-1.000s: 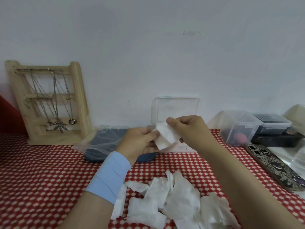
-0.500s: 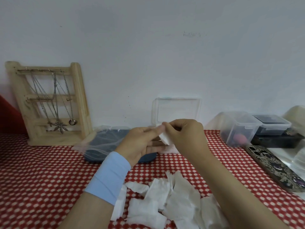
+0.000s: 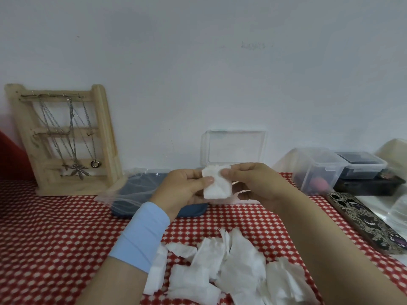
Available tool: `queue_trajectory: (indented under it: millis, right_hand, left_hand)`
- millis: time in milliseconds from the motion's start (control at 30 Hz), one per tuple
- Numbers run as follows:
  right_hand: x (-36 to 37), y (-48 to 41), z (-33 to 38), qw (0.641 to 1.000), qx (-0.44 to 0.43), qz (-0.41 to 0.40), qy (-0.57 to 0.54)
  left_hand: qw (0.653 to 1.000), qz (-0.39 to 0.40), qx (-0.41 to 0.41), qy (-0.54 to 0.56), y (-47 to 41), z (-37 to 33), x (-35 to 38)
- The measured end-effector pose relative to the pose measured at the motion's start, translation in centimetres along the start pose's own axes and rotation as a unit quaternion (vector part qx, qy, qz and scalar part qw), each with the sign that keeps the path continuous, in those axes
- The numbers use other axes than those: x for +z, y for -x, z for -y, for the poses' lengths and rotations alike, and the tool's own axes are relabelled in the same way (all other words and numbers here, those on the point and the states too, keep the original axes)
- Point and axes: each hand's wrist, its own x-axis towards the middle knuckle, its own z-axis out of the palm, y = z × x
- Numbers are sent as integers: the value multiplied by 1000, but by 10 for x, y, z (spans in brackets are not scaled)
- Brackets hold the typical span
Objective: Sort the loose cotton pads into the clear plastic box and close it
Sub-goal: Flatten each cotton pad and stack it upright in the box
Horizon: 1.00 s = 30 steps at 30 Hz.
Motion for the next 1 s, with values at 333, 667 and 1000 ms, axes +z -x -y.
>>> queue_trajectory:
  millis: [333,667,1000]
  right_hand:
    - [0,-3,-2,997,40,-24,-65]
    - [3,-1,-1,999,-16,-35,25]
    - [12,2,-2,994,-68,-29,78]
  left_hand:
    - [991,-89,5,96,-3,6,10]
    - [995,-83,46,-36,-4,7,9]
    - [993,-113,27,13,-4,5,9]
